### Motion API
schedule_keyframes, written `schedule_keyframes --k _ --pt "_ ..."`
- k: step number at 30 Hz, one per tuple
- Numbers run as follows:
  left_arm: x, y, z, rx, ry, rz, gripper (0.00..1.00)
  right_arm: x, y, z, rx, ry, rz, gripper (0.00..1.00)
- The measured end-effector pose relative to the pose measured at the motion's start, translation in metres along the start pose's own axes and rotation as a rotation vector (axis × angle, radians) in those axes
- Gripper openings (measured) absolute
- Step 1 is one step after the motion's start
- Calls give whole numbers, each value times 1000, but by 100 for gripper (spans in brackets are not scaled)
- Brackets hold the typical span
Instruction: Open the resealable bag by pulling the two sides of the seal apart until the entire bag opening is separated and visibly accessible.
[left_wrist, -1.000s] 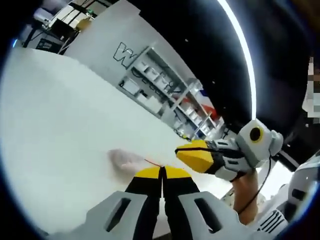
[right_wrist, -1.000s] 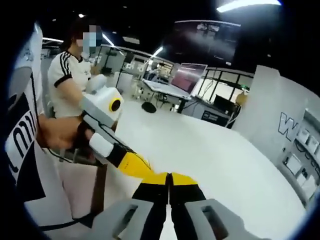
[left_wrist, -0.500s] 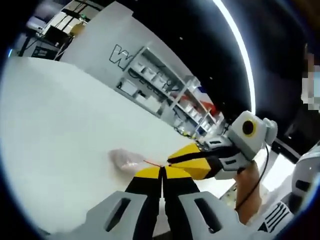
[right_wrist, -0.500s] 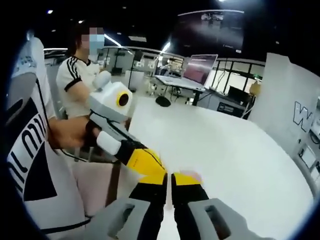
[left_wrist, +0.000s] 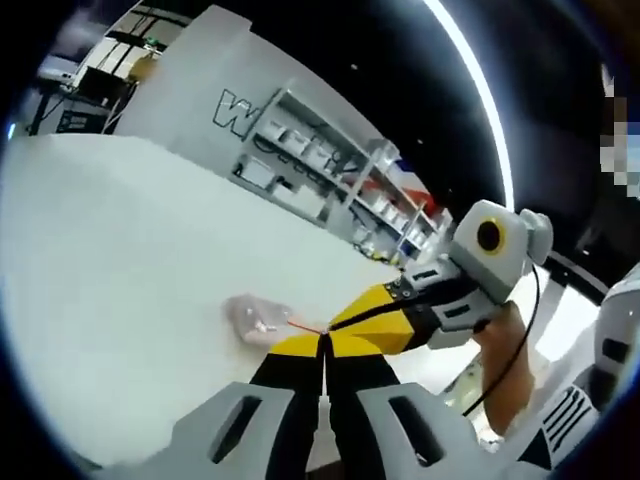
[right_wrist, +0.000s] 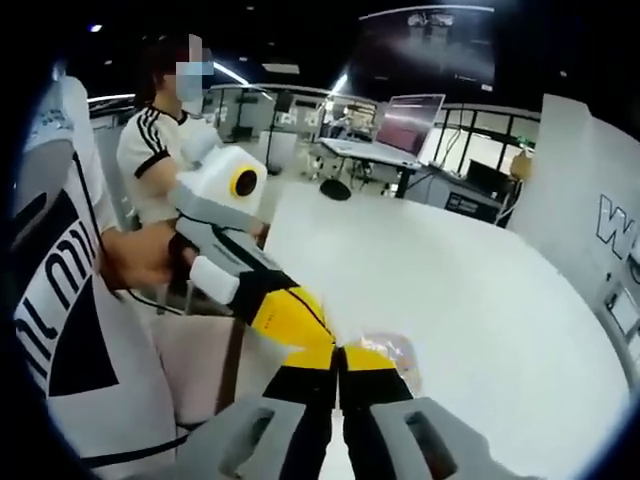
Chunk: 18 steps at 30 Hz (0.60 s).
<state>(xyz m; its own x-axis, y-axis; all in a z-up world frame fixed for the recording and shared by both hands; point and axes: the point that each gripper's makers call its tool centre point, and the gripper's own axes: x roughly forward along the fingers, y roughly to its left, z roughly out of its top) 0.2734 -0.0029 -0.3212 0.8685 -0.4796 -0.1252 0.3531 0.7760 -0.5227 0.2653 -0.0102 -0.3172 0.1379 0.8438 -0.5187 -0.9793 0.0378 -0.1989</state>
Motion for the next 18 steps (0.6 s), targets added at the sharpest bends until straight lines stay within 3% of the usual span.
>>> schedule_keyframes --k 9,18 --pt "1 3 1 -41 5 17 0 -1 -2 4 -77 -19 -120 0" --pt "1 5 0 -52 8 29 0 -5 -2 11 -76 -59 -154 0"
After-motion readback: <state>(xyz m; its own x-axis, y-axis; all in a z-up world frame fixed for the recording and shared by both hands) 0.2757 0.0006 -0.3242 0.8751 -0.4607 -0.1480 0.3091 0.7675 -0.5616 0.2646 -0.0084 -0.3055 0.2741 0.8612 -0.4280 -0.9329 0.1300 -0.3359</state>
